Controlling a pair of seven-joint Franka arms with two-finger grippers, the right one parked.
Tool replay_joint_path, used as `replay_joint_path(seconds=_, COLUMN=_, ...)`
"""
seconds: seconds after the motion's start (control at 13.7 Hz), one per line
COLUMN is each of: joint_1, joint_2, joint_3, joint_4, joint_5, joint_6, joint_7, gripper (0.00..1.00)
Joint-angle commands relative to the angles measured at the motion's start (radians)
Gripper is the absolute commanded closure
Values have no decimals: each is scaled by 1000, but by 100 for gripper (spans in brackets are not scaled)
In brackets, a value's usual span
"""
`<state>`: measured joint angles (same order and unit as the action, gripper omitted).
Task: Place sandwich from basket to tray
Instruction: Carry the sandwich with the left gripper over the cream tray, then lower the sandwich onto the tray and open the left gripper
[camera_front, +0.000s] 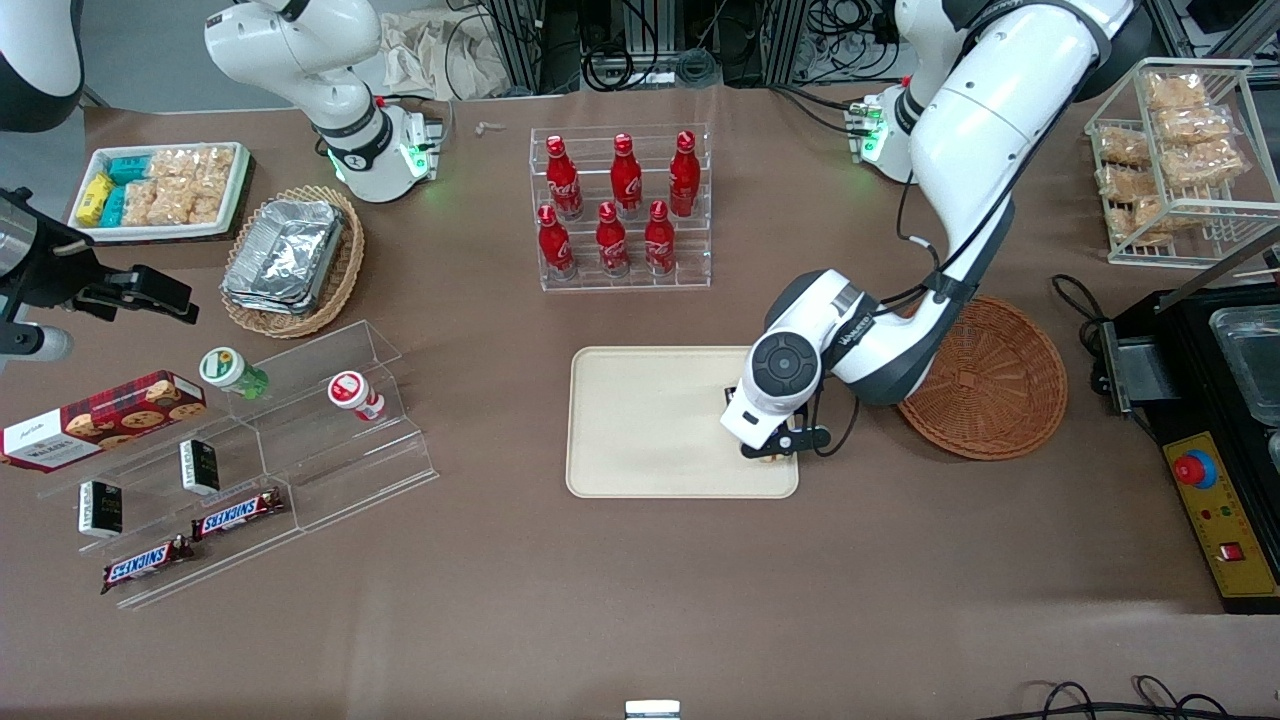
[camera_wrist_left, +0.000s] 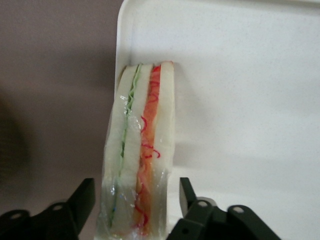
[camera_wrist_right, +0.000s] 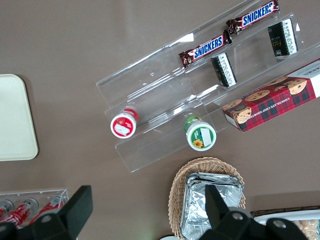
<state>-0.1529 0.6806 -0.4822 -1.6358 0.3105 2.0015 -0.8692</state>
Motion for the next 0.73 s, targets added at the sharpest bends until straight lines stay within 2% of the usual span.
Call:
replay_joint_path(seconds=0.0, joint_1=6, joint_2=-15, joint_3=2, joint_4=31, joint_5=32, joint_6=-38, joint_7=-25, gripper=0)
replay_joint_path(seconds=0.22, joint_1=7, joint_2=-74, joint_3=5, joint_4=62, joint_5=32, joint_6=-195, joint_7=-17, gripper=0)
replay_joint_path(seconds=0.44, joint_1=93, joint_2=-159, joint_3=10, joint_4=71, joint_5=27, joint_6=-280, joint_7=22, gripper=0)
replay_joint_path(seconds=0.66, joint_1=189, joint_2=-251, joint_3=8, joint_4=71, joint_5=15, joint_6=-351, joint_7=149, gripper=0)
